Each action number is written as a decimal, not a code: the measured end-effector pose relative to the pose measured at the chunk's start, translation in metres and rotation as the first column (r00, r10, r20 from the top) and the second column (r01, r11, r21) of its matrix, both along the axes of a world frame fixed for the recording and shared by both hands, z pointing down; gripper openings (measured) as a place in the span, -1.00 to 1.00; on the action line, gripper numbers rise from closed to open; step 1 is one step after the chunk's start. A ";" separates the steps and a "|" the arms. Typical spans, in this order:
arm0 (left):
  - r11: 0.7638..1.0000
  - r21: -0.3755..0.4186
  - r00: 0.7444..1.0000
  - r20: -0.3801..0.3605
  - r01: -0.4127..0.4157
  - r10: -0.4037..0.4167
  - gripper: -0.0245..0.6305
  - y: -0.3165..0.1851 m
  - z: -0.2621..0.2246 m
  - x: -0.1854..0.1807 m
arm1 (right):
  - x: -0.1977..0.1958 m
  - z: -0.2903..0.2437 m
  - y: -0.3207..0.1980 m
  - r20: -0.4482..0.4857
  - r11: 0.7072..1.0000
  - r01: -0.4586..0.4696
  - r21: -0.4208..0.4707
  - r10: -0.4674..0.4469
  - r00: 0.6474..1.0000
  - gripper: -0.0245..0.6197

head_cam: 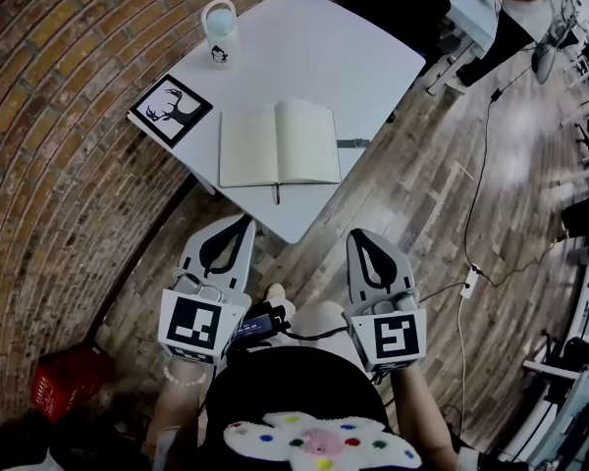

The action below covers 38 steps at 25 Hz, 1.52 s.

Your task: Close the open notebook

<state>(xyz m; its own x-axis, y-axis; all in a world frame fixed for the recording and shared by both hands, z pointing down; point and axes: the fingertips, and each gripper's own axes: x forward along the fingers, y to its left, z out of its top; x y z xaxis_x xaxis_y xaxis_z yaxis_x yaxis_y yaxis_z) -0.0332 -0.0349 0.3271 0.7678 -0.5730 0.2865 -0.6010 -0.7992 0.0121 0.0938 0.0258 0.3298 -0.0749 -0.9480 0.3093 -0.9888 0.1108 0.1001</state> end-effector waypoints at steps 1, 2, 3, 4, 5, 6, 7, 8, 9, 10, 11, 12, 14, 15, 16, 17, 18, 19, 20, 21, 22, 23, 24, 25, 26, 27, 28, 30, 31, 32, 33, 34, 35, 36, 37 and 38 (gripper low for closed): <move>1.000 0.001 1.000 0.000 0.000 0.000 -0.88 0.000 0.000 0.001 | 0.000 0.001 0.000 0.006 1.000 0.001 -0.006 -0.001 1.000 -0.81; 1.000 0.004 1.000 0.004 -0.001 0.001 -0.88 0.000 0.001 0.001 | 0.000 0.003 0.000 0.012 1.000 0.003 -0.012 -0.003 1.000 -0.81; 1.000 0.007 1.000 0.009 -0.001 0.001 -0.88 0.000 0.001 0.001 | 0.000 0.005 -0.001 0.018 1.000 0.007 -0.017 -0.007 1.000 -0.81; 1.000 0.009 1.000 0.014 0.001 -0.001 -0.88 0.001 0.002 0.000 | 0.000 0.007 -0.001 0.025 1.000 0.010 -0.023 -0.010 1.000 -0.81; 1.000 0.010 1.000 0.018 0.005 -0.005 -0.88 0.000 0.002 0.000 | 0.000 0.008 -0.001 0.032 0.999 0.012 -0.031 -0.011 0.999 -0.81; 1.000 0.011 1.000 0.020 0.010 -0.011 -0.88 0.000 0.002 -0.001 | 0.000 0.011 -0.001 0.040 0.999 0.013 -0.046 -0.011 0.999 -0.81; 1.000 0.011 1.000 0.021 0.017 -0.018 -0.88 -0.001 0.002 -0.002 | 0.000 0.013 -0.001 0.047 0.998 0.014 -0.063 -0.011 0.999 -0.81; 1.000 0.012 0.999 0.020 0.025 -0.025 -0.88 -0.002 0.001 -0.002 | 0.000 0.015 0.000 0.052 0.997 0.016 -0.075 -0.012 0.999 -0.81; 0.999 0.012 0.999 0.019 0.031 -0.032 -0.88 -0.003 0.001 -0.002 | 0.000 0.016 -0.001 0.056 0.997 0.020 -0.078 -0.016 0.998 -0.81; 0.999 0.012 0.999 0.019 0.037 -0.037 -0.88 -0.003 0.001 -0.002 | 0.000 0.017 -0.002 0.061 0.997 0.026 -0.079 -0.021 0.998 -0.81; 0.999 0.014 0.999 0.021 0.042 -0.042 -0.88 -0.004 0.001 -0.002 | 0.000 0.018 -0.004 0.070 0.996 0.033 -0.083 -0.027 0.997 -0.81; 0.999 0.014 0.999 0.024 0.047 -0.048 -0.88 -0.005 0.002 -0.002 | 0.001 0.019 -0.006 0.081 0.995 0.041 -0.088 -0.034 0.996 -0.81; 0.998 0.012 0.998 0.027 0.063 -0.063 -0.88 -0.008 0.003 -0.003 | 0.001 0.021 -0.011 0.106 0.994 0.060 -0.088 -0.050 0.993 -0.81; 0.997 0.010 0.997 0.027 0.071 -0.072 -0.88 -0.009 0.004 -0.003 | 0.001 0.021 -0.014 0.119 0.994 0.069 -0.088 -0.058 0.991 -0.81; 0.997 0.008 0.996 0.028 0.079 -0.080 -0.88 -0.010 0.004 -0.003 | 0.002 0.022 -0.016 0.133 0.993 0.076 -0.094 -0.063 0.989 -0.81; 0.996 0.006 0.996 0.028 0.087 -0.087 -0.88 -0.011 0.004 -0.003 | 0.003 0.024 -0.018 0.149 0.991 0.084 -0.104 -0.068 0.987 -0.81; 0.996 0.005 0.995 0.029 0.094 -0.094 -0.88 -0.011 0.004 -0.003 | 0.004 0.027 -0.020 0.167 0.989 0.090 -0.114 -0.071 0.983 -0.81; 0.995 0.005 0.994 0.031 0.101 -0.101 -0.88 -0.012 0.005 -0.004 | 0.005 0.030 -0.022 0.185 0.988 0.096 -0.121 -0.073 0.980 -0.81; 0.994 0.003 0.994 0.032 0.109 -0.109 -0.88 -0.013 0.005 -0.004 | 0.007 0.033 -0.023 0.203 0.987 0.100 -0.127 -0.073 0.977 -0.81; 0.993 -0.001 0.992 0.030 0.119 -0.119 -0.88 -0.013 0.006 -0.004 | 0.008 0.036 -0.025 0.220 0.986 0.105 -0.131 -0.075 0.973 -0.81; 0.991 -0.010 0.991 0.025 0.132 -0.132 -0.88 -0.014 0.006 -0.003 | 0.008 0.038 -0.027 0.237 0.985 0.112 -0.134 -0.078 0.968 -0.81; 0.989 -0.021 0.989 0.018 0.146 -0.146 -0.88 -0.015 0.006 -0.003 | 0.009 0.041 -0.029 0.254 0.983 0.120 -0.139 -0.082 0.964 -0.80; 0.987 -0.030 0.988 0.013 0.157 -0.157 -0.88 -0.015 0.006 -0.003 | 0.008 0.045 -0.030 0.276 0.980 0.131 -0.147 -0.086 0.957 -0.80; 0.986 -0.032 0.986 0.012 0.164 -0.164 -0.88 -0.016 0.006 -0.003 | 0.007 0.049 -0.032 0.304 0.977 0.144 -0.157 -0.091 0.948 -0.80; 0.985 -0.029 0.986 0.015 0.168 -0.168 -0.88 -0.016 0.006 -0.003 | 0.005 0.053 -0.034 0.335 0.973 0.158 -0.167 -0.095 0.937 -0.80; 0.985 -0.024 0.985 0.020 0.170 -0.169 -0.88 -0.016 0.007 -0.003 | 0.003 0.056 -0.036 0.369 0.970 0.172 -0.173 -0.098 0.924 -0.80; 0.985 -0.019 0.985 0.026 0.172 -0.172 -0.88 -0.017 0.007 -0.004 | 0.002 0.059 -0.039 0.402 0.967 0.183 -0.176 -0.099 0.910 -0.80; 0.983 -0.018 0.983 0.029 0.183 -0.182 -0.88 -0.018 0.008 -0.005 | 0.000 0.065 -0.044 0.473 0.966 0.189 -0.178 -0.085 0.877 -0.80; 0.981 -0.022 0.981 0.027 0.190 -0.190 -0.88 -0.018 0.008 -0.005 | -0.001 0.069 -0.047 0.510 0.965 0.190 -0.179 -0.074 0.857 -0.79; 0.980 -0.027 0.980 0.028 0.196 -0.196 -0.88 -0.019 0.009 -0.006 | -0.002 0.072 -0.049 0.547 0.965 0.192 -0.180 -0.064 0.835 -0.74; 0.980 -0.027 0.980 0.034 0.199 -0.198 -0.88 -0.020 0.011 -0.007 | -0.003 0.076 -0.052 0.582 0.964 0.195 -0.181 -0.055 0.811 -0.62; 0.980 -0.025 0.979 0.042 0.199 -0.198 -0.88 -0.021 0.013 -0.008 | -0.005 0.080 -0.054 0.613 0.963 0.196 -0.185 -0.043 0.789 -0.54; 0.979 -0.027 0.978 0.047 0.204 -0.202 -0.88 -0.021 0.014 -0.009 | -0.005 0.084 -0.057 0.641 0.962 0.196 -0.193 -0.027 0.767 -0.50; 0.977 -0.033 0.977 0.049 0.211 -0.210 -0.88 -0.022 0.016 -0.010 | -0.006 0.090 -0.059 0.667 0.960 0.192 -0.205 -0.007 0.745 -0.48; 0.976 -0.035 0.975 0.054 0.217 -0.215 -0.88 -0.022 0.018 -0.010 | -0.006 0.096 -0.060 0.692 0.957 0.188 -0.220 0.017 0.721 -0.46; 0.975 -0.034 0.974 0.064 0.219 -0.216 -0.88 -0.022 0.020 -0.011 | -0.006 0.102 -0.062 0.717 0.955 0.182 -0.234 0.043 0.696 -0.44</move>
